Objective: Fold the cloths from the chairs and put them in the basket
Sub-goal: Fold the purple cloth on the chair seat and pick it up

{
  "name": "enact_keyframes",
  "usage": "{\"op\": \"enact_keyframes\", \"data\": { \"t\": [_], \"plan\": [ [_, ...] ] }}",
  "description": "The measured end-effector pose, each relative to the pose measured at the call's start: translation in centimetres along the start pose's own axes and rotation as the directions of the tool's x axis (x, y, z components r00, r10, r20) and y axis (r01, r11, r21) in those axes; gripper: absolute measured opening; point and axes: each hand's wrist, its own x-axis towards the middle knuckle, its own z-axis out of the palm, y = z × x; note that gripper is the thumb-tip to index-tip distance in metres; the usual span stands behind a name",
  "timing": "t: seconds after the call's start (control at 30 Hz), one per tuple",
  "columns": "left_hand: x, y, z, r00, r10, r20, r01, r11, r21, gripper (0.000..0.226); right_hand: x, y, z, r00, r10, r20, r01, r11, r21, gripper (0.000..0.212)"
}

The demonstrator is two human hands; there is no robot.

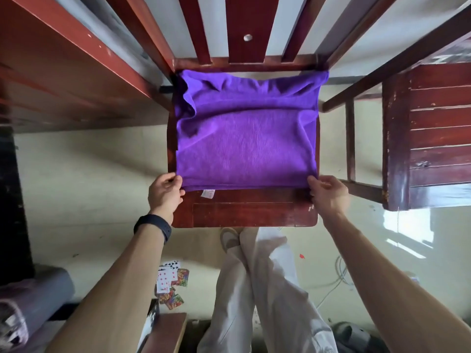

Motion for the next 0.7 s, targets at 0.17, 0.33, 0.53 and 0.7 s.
{"op": "enact_keyframes", "data": {
  "t": [0.17, 0.33, 0.53, 0.7],
  "plan": [
    [0.3, -1.2, 0.1, 0.984, 0.177, -0.036, -0.168, 0.970, 0.178, 0.016, 0.1, 0.9, 0.7, 0.994, -0.083, -0.077, 0.074, 0.991, -0.113, 0.019],
    [-0.8, -0.9, 0.7, 0.985, 0.163, -0.053, -0.146, 0.958, 0.246, 0.029, -0.9, 1.0, 0.9, 0.984, -0.158, -0.078, 0.140, 0.971, -0.196, 0.030],
    [-1.6, -0.3, 2.2, 0.982, 0.166, -0.085, -0.097, 0.843, 0.530, 0.044, -0.9, 0.0, 1.6, 0.991, -0.132, -0.021, 0.121, 0.952, -0.283, 0.030],
    [-2.3, 0.3, 2.2, 0.993, 0.099, -0.069, -0.054, 0.877, 0.478, 0.034, -1.0, -0.4, 1.1, 0.997, -0.071, -0.027, 0.064, 0.978, -0.200, 0.030]
  ]
}}
